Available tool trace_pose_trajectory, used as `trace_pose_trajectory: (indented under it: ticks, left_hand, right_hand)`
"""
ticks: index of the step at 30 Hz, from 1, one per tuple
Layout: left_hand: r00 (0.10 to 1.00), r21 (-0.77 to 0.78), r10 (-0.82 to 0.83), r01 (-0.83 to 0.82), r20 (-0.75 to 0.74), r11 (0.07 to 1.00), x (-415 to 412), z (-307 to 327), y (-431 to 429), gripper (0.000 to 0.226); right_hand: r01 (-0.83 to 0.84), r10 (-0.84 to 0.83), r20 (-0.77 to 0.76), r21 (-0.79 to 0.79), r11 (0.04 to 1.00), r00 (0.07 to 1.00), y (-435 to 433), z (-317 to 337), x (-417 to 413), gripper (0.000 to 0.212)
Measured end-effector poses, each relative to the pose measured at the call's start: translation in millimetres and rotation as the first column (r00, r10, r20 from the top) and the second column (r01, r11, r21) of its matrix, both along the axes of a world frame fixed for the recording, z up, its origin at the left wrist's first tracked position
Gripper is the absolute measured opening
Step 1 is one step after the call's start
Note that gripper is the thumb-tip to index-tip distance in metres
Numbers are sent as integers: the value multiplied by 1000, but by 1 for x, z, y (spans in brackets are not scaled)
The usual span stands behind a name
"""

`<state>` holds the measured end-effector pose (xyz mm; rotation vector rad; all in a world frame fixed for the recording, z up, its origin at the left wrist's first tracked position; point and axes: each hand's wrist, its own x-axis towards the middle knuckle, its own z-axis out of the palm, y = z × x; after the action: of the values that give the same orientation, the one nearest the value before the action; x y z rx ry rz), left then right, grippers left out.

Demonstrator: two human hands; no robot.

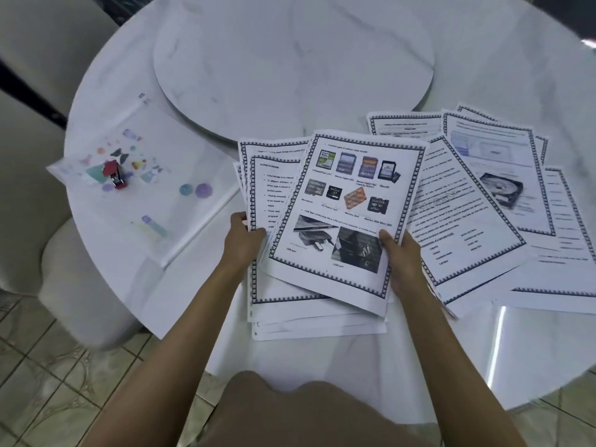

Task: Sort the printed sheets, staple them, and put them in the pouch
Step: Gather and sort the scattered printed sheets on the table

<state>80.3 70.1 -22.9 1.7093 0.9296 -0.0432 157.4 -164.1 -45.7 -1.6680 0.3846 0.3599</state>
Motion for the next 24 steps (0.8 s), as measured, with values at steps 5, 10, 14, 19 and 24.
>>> trace_pose_trajectory:
  ticks: [5,10,14,19,24]
  left_hand:
    - [997,9,37,-38,65,999,-3,0,-7,42]
    - [994,58,66,-71,86,996,-10,3,23,39]
    - [995,187,69,-82,76,979,-21,5,69,35]
    - [997,307,68,-78,43,948,-35,16,115,41]
    - [986,392,-20,-48,168,919,-35,34,126,41]
  right_hand:
    - [1,1,47,-45,999,999,0,5,-1,32]
    - [30,-28,117,-18,999,993,-5,15,4,20]
    - [33,-46,154,83,996,987,2,26,6,15]
    - [-13,-17,170,173,985,985,29,38,1,23]
    - [-111,70,184,223,969,980,71,50,-5,30]
